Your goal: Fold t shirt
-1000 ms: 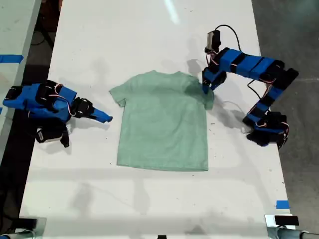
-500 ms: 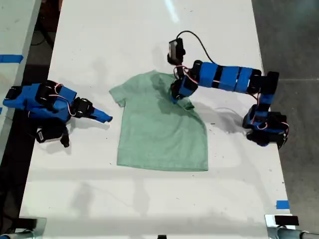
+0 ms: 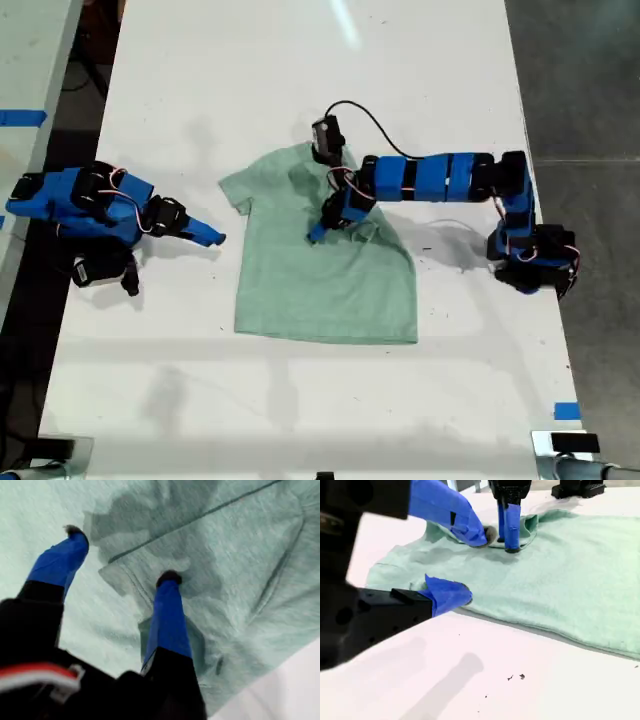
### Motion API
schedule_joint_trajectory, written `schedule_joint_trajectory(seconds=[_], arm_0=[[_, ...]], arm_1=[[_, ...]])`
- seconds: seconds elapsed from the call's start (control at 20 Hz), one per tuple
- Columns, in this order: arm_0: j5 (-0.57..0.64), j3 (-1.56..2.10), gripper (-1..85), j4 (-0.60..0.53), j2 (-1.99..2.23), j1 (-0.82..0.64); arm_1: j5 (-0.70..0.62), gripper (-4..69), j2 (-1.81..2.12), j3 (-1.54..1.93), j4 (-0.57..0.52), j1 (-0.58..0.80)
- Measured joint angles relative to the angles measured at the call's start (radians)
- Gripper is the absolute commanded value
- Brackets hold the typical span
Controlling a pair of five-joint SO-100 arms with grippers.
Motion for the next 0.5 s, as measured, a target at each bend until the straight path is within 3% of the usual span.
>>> schedule_joint_trajectory(seconds=[0.2, 0.5], arm_0=[[0.000, 0.000, 14.8, 0.000, 0.000, 0.000], [0.000, 0.000, 14.8, 0.000, 0.000, 0.000]], arm_1=[[-0.011, 22.6, 0.170, 0.000, 0.141, 0.017], [-0.008, 5.9, 0.850, 0.181, 0.436, 0.077]])
